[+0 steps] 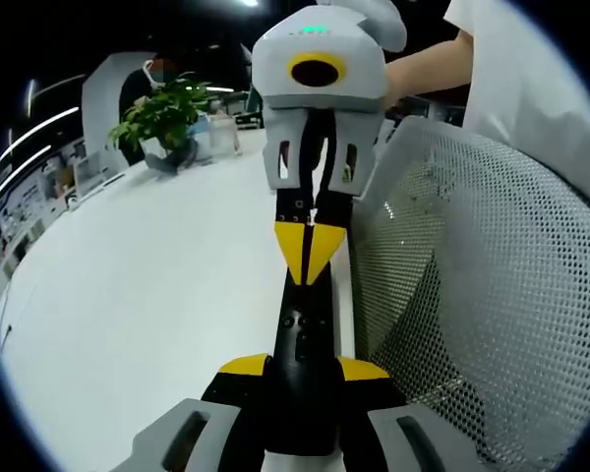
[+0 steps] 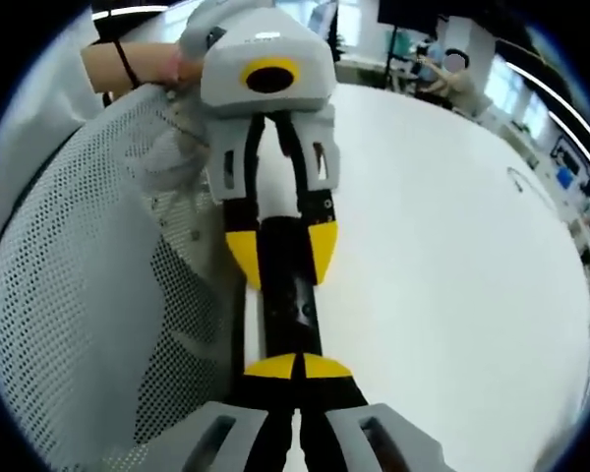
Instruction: Press the specified remote control buttons in sequence, fully releasing each button before pressing the next.
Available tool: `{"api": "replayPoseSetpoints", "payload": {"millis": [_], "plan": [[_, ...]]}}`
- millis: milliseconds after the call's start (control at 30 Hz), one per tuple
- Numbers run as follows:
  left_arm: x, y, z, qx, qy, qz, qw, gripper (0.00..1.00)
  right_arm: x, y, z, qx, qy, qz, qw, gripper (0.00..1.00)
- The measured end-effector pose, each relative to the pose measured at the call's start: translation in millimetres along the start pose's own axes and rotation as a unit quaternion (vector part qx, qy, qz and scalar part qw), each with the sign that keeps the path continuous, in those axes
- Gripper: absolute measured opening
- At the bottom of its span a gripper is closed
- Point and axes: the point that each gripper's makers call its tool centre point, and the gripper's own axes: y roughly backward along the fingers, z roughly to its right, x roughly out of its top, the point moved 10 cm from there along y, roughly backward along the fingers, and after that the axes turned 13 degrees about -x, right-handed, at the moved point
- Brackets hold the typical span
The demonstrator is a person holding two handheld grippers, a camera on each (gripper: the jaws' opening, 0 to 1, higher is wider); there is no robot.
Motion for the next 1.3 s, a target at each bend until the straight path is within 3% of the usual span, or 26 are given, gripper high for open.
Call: {"api": "replayPoseSetpoints", "payload": {"millis": [133, 333, 567, 800, 1067, 1200, 1300], "plan": [[0.1, 0, -0.3, 0.0, 0.001, 0.001, 1.0, 0.24, -4.0, 1, -1, -0.006, -0.017, 0.017, 0.9997, 0.0], [0.1, 0, -0.5, 0.0, 0.001, 0.001, 1.0, 0.24, -12.1, 1, -3, -0.019, -0.11, 0.046, 0.9927, 0.0], [-0.1, 0, -0.8, 0.0, 0.001, 0.001, 1.0, 0.24, -10.4, 1, -7, -0.032, -0.101, 0.051, 0.993, 0.0], [-0.1, -1, -1.4, 0.0, 0.0, 0.0, 1.0, 0.24, -5.3, -3, -4, -0.014, -0.092, 0.051, 0.9944, 0.0], [0.1, -1, -1.4, -0.001, 0.0, 0.001, 1.0, 0.24, 2.2, -6, -1, 0.003, -0.069, 0.023, 0.9973, 0.0], [0.4, -1, -0.9, 0.0, -0.002, -0.003, 1.0, 0.24, 2.4, -6, -1, -0.001, -0.105, 0.009, 0.9944, 0.0], [0.3, -1, -0.8, 0.001, -0.001, -0.003, 1.0, 0.24, 6.4, -6, -4, -0.008, -0.094, -0.003, 0.9956, 0.0]]}}
